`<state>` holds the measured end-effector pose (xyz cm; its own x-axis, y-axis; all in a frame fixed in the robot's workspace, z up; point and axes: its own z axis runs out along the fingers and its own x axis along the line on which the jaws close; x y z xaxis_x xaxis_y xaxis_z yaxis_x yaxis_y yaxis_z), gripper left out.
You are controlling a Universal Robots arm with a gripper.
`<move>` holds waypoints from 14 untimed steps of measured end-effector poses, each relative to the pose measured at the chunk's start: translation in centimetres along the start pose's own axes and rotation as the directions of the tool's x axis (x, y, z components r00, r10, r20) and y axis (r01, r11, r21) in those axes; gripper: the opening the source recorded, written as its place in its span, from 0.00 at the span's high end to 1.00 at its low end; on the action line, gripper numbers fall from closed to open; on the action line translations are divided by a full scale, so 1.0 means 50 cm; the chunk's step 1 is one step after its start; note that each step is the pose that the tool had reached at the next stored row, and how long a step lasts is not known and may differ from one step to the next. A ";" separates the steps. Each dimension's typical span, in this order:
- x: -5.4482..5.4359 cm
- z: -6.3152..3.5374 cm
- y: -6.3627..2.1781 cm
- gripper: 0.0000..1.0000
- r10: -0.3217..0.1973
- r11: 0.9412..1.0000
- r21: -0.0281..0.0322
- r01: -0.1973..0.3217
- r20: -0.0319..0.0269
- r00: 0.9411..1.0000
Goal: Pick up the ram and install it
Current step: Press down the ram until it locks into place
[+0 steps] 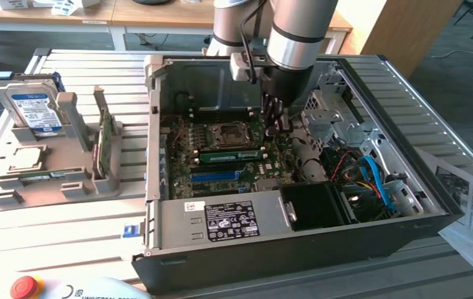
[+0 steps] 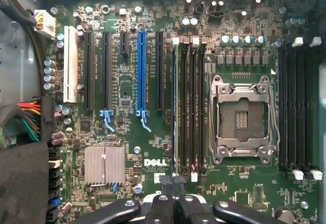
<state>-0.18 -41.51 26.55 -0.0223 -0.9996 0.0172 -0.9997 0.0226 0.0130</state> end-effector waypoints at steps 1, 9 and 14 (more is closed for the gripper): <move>0.000 0.003 0.000 0.90 0.000 1.000 0.000 0.000 0.000 1.000; 0.000 0.025 0.000 0.90 0.002 1.000 0.000 -0.002 0.001 1.000; -0.001 0.041 0.000 0.90 0.003 1.000 0.000 -0.003 0.002 1.000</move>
<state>-0.18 -41.51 24.51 -0.0254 -0.9996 0.0152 -0.9996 0.0256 0.0130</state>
